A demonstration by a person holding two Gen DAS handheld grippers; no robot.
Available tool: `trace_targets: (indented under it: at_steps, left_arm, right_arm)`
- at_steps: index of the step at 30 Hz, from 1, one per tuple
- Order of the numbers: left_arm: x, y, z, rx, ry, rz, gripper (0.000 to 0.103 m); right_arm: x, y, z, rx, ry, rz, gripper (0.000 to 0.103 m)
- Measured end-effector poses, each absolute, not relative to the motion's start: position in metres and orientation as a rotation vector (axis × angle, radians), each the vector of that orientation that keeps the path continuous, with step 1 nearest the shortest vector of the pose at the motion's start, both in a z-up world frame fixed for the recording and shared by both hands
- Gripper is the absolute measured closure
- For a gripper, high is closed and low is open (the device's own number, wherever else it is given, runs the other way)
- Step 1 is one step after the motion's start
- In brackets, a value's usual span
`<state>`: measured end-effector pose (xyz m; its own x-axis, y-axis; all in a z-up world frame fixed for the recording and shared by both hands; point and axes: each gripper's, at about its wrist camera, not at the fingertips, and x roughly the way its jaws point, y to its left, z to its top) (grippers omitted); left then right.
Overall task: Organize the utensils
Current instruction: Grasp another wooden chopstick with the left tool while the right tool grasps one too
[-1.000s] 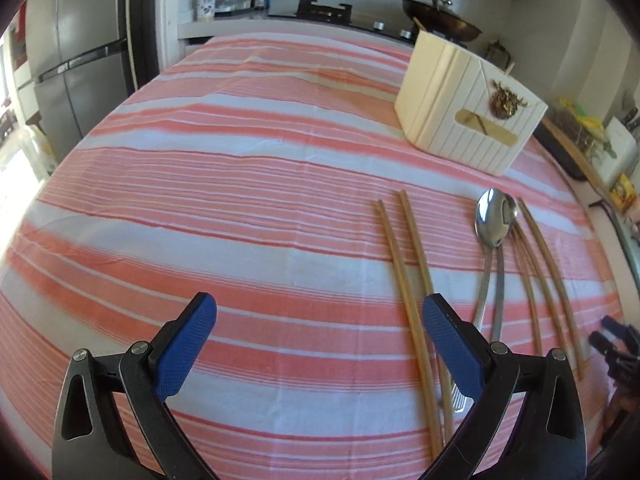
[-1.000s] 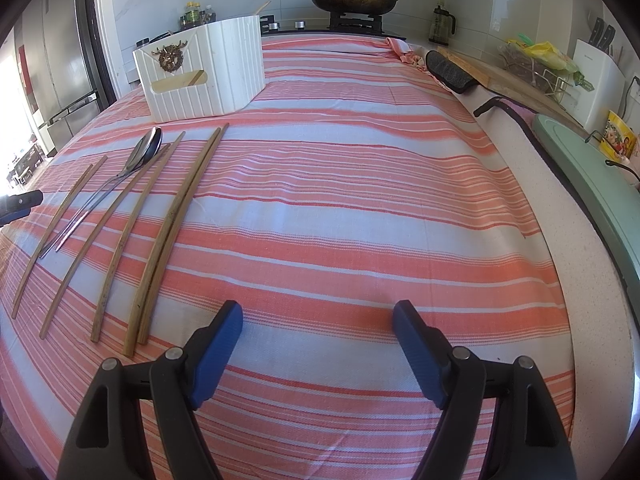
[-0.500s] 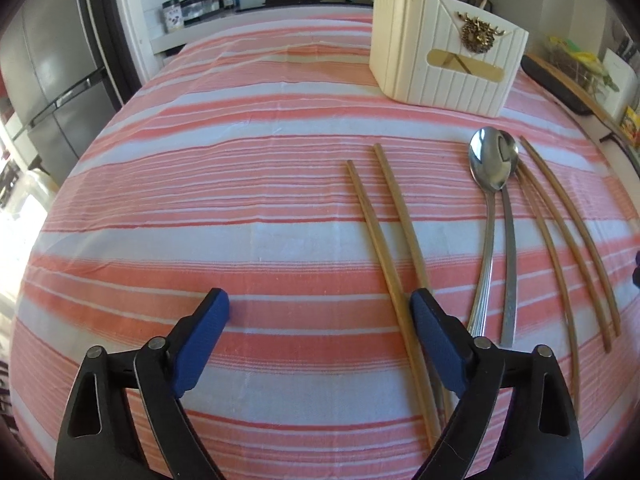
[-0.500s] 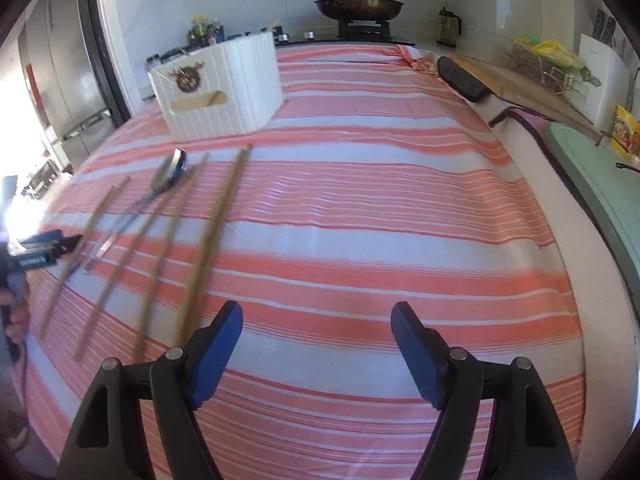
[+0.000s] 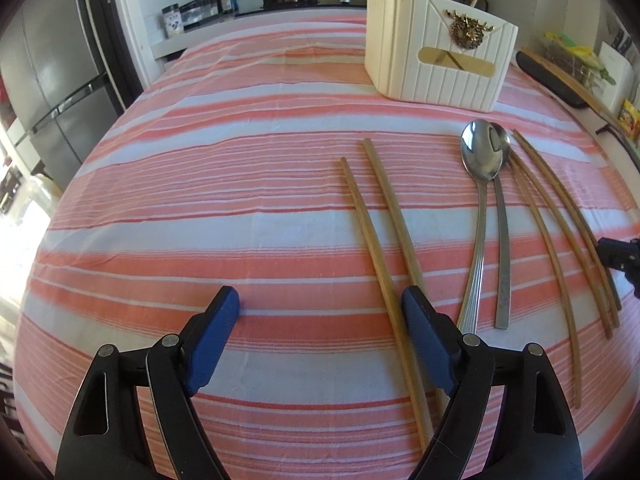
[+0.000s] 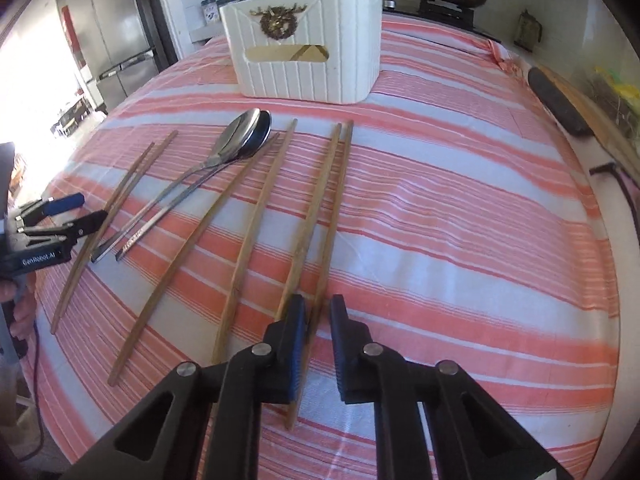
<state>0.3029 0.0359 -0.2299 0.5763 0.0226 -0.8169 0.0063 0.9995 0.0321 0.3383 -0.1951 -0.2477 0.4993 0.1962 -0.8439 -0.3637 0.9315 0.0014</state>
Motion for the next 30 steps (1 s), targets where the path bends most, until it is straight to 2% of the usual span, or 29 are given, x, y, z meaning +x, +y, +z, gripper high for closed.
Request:
trace_targets:
  at_steps: [2, 5, 14, 15, 17, 18, 23, 25, 27, 29, 30]
  left_arm:
    - [0.302, 0.036, -0.230, 0.032, 0.956, 0.001, 0.023]
    - [0.298, 0.039, -0.229, 0.035, 0.955, -0.012, 0.027]
    - [0.296, 0.068, -0.227, 0.045, 1.021, -0.050, 0.025]
    - [0.299, 0.070, -0.226, 0.047, 1.031, -0.063, 0.024]
    - [0.309, 0.072, -0.226, 0.039, 1.062, -0.098, 0.023]
    - [0.315, 0.073, -0.226, 0.035, 1.075, -0.118, 0.022]
    - [0.344, 0.067, -0.228, 0.073, 1.126, -0.125, 0.023]
    - [0.352, 0.063, -0.228, 0.082, 1.146, -0.132, 0.027]
    - [0.359, 0.058, -0.226, 0.088, 1.150, -0.145, 0.040]
    - [0.367, 0.053, -0.224, 0.098, 1.151, -0.142, 0.049]
    - [0.370, 0.051, -0.224, 0.102, 1.151, -0.136, 0.059]
  right_arm:
    - [0.341, -0.198, -0.247, -0.164, 0.997, 0.299, 0.097]
    - [0.338, -0.212, -0.246, -0.147, 0.982, 0.217, 0.097]
    - [0.299, -0.272, -0.244, -0.141, 1.022, 0.120, 0.095]
    - [0.299, -0.274, -0.243, -0.135, 1.036, 0.129, 0.092]
    - [0.302, -0.279, -0.242, -0.128, 1.053, 0.165, 0.064]
    - [0.305, -0.280, -0.240, -0.119, 1.059, 0.188, 0.060]
    - [0.340, -0.277, -0.241, -0.086, 1.143, 0.276, 0.059]
    - [0.356, -0.271, -0.242, -0.128, 1.148, 0.282, 0.059]
    - [0.377, -0.265, -0.242, -0.144, 1.148, 0.288, 0.059]
    - [0.398, -0.259, -0.240, -0.139, 1.137, 0.289, 0.060]
    - [0.409, -0.256, -0.240, -0.144, 1.131, 0.282, 0.061]
